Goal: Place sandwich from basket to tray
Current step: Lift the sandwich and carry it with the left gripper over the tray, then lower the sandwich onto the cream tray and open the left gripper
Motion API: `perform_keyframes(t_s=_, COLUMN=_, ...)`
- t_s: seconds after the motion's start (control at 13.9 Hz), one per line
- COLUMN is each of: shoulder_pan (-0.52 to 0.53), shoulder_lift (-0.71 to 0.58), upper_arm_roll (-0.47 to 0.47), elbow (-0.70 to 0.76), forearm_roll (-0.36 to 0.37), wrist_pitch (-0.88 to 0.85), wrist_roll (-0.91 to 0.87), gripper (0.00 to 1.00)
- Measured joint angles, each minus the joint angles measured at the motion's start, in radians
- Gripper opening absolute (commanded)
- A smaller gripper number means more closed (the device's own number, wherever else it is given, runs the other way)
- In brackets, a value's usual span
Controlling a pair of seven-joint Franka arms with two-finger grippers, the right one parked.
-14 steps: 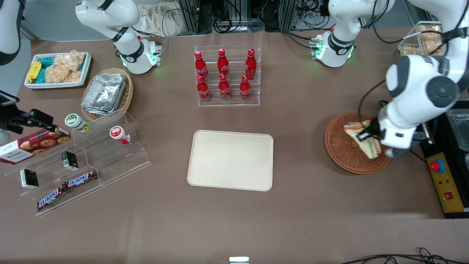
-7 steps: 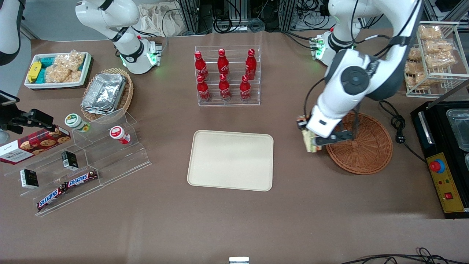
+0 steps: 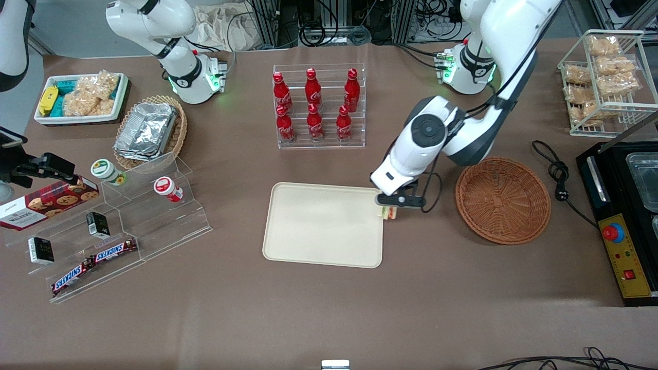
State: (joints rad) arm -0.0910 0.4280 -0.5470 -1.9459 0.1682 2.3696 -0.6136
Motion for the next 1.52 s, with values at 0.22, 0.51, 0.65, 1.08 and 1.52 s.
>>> perform_keyframes(t_s=0.22, shoulder_pan=-0.003, shoulder_lift=0.101, upper_arm_roll=0.002, elbow=0.07, forearm_roll=0.085, wrist_pitch=0.014, wrist_roll=-0.007, gripper=0.01)
perform_keyframes(t_s=0.51, shoulder_pan=-0.004, shoulder_lift=0.192, upper_arm_roll=0.004, elbow=0.104, forearm_roll=0.183, wrist_pitch=0.102, wrist_roll=-0.017, gripper=0.05)
perform_keyframes(t_s=0.65, shoulder_pan=-0.007, shoulder_lift=0.212, upper_arm_roll=0.003, elbow=0.12, forearm_roll=0.189, wrist_pitch=0.11, wrist_roll=-0.02, gripper=0.12)
perform_keyframes(t_s=1.08, shoulder_pan=-0.018, shoulder_lift=0.244, upper_arm_roll=0.003, elbow=0.163, forearm_roll=0.193, wrist_pitch=0.111, wrist_roll=-0.071, gripper=1.0)
perform_keyframes(t_s=1.52, shoulder_pan=-0.006, shoulder_lift=0.189, upper_arm_roll=0.002, elbow=0.202, forearm_roll=0.205, wrist_pitch=0.103, wrist_roll=-0.198, gripper=1.0)
